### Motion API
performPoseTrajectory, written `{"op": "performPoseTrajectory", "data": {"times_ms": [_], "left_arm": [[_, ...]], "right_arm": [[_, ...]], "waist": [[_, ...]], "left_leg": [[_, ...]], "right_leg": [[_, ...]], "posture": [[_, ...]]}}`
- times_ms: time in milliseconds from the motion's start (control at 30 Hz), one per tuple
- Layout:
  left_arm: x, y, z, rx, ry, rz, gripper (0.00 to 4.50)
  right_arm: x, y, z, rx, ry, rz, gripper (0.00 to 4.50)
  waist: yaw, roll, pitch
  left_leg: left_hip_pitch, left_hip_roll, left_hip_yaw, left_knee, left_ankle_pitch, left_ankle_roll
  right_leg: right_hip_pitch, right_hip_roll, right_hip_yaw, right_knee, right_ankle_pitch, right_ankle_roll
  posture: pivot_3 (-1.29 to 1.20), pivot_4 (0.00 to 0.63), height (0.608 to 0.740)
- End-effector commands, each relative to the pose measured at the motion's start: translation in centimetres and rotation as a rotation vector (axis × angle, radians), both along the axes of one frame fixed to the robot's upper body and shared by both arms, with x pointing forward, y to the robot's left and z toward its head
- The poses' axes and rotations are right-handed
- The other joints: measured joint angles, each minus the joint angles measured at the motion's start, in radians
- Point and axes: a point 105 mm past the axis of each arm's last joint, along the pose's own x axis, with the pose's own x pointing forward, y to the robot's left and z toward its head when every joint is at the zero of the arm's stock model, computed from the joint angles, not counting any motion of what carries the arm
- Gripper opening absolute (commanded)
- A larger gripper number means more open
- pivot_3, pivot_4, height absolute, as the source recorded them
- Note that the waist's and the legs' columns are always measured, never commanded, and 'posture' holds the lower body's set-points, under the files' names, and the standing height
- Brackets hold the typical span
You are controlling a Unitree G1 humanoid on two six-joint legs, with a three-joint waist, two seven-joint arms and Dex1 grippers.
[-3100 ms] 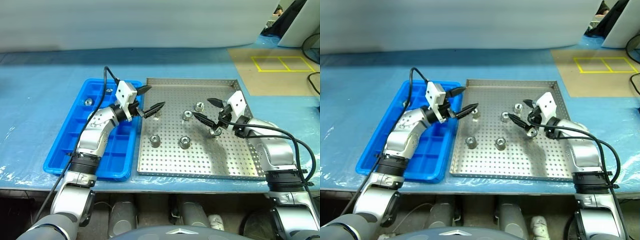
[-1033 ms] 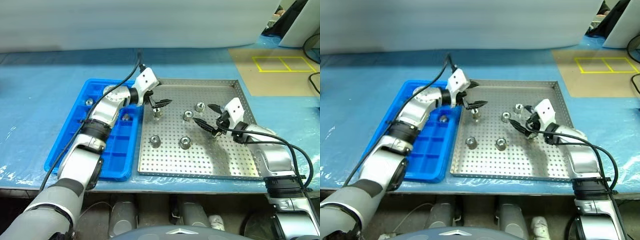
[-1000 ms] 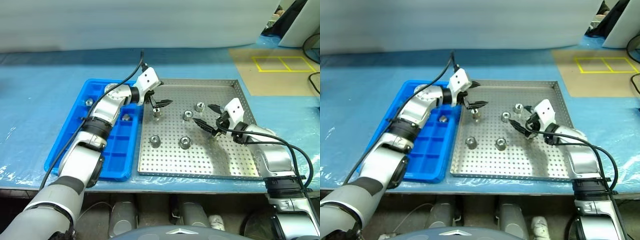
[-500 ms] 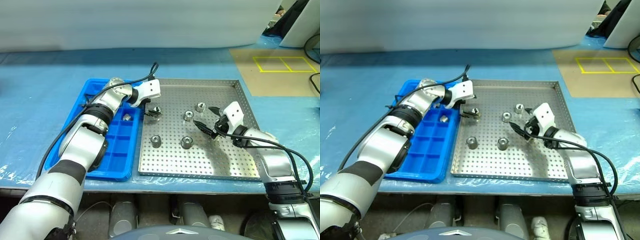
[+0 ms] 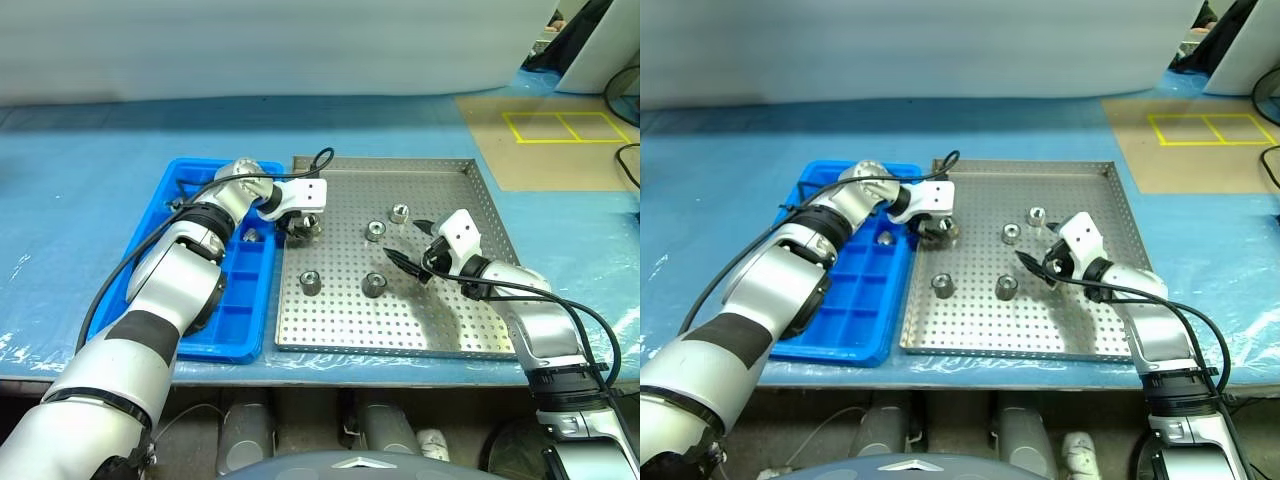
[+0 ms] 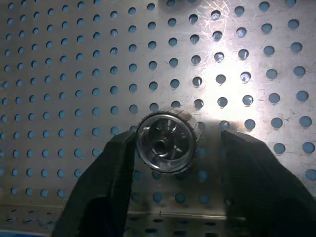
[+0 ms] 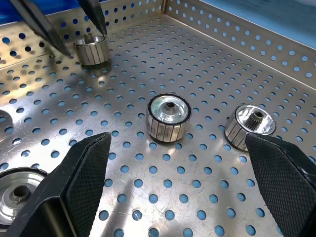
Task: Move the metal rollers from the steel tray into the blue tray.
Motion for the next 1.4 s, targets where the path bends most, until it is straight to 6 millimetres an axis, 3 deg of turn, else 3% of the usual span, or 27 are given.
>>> {"op": "performPoseTrajectory", "data": {"times_ms": [33, 167, 333, 533, 667, 767, 867, 1300, 1400], "left_arm": [[0.4, -0.2, 1.8, -0.034, -0.036, -0.002, 1.34], [0.8, -1.2, 3.3, -0.185, -0.049, 0.034, 0.09], [1.0, -2.6, 7.0, -0.504, -0.032, 0.067, 0.04], [0.8, -1.7, 5.8, -0.447, -0.052, 0.056, 0.04], [0.9, -1.5, 6.0, -0.421, -0.077, 0.046, 0.91], [1.1, -1.5, 5.9, -0.371, -0.109, 0.042, 2.01], [0.8, -1.2, 4.6, -0.237, -0.082, 0.015, 3.05], [-0.1, -1.8, 1.7, -0.019, -0.019, -0.049, 3.05], [0.1, -1.0, 0.6, 0.084, -0.034, -0.041, 3.05]], "right_arm": [[-0.2, 0.7, 1.3, 0.002, -0.061, 0.023, 4.50], [-0.3, 1.1, 1.0, -0.005, -0.056, 0.034, 4.50], [-0.3, 1.5, 0.9, -0.005, -0.050, 0.048, 4.50], [0.0, 2.0, 0.9, -0.014, -0.043, 0.080, 4.50], [0.4, 2.3, 1.2, -0.013, -0.049, 0.089, 4.50], [0.3, 2.3, 1.2, -0.013, -0.052, 0.086, 4.50], [0.1, 2.0, 1.2, -0.013, -0.051, 0.072, 4.50], [-0.5, 1.6, 1.0, -0.008, -0.050, 0.040, 4.50], [-0.6, 1.6, 1.0, -0.006, -0.049, 0.036, 4.50]], "waist": [[0.000, 0.000, 0.000], [0.000, 0.000, 0.000], [0.002, 0.000, 0.000], [0.001, 0.000, 0.000], [0.005, 0.000, 0.000], [0.007, 0.000, 0.000], [0.009, 0.000, 0.000], [0.002, 0.000, 0.000], [0.001, 0.000, 0.000]], "left_leg": [[0.000, 0.000, 0.000, 0.000, 0.000, 0.000], [0.000, 0.000, 0.000, 0.000, 0.000, 0.000], [-0.001, 0.000, 0.000, 0.000, 0.000, 0.000], [0.000, 0.000, 0.000, 0.000, 0.000, 0.000], [-0.001, 0.000, 0.000, 0.000, 0.000, 0.000], [-0.001, 0.000, 0.000, 0.000, 0.000, 0.000], [-0.001, 0.000, 0.000, 0.000, 0.000, 0.000], [-0.001, 0.000, 0.000, 0.000, 0.000, 0.000], [-0.001, 0.000, 0.000, 0.000, 0.000, 0.000]], "right_leg": [[0.000, 0.000, 0.000, 0.000, 0.000, 0.000], [0.000, 0.000, 0.000, 0.000, 0.000, 0.000], [0.000, 0.000, 0.000, 0.000, 0.000, 0.000], [0.000, 0.000, 0.000, 0.000, 0.000, 0.000], [0.000, 0.000, -0.001, 0.000, 0.000, 0.000], [0.000, 0.000, -0.001, 0.000, 0.000, 0.000], [0.000, 0.000, -0.001, 0.000, 0.000, 0.000], [0.000, -0.001, -0.001, -0.001, 0.000, 0.000], [0.000, -0.001, -0.001, -0.001, 0.000, 0.000]], "posture": [[-0.29, 0.150, 0.740], [-0.28, 0.150, 0.740], [-0.25, 0.150, 0.740], [-0.21, 0.150, 0.740], [-0.21, 0.150, 0.740], [-0.22, 0.150, 0.740], [-0.25, 0.150, 0.740], [-0.29, 0.150, 0.740], [-0.29, 0.150, 0.740]]}}
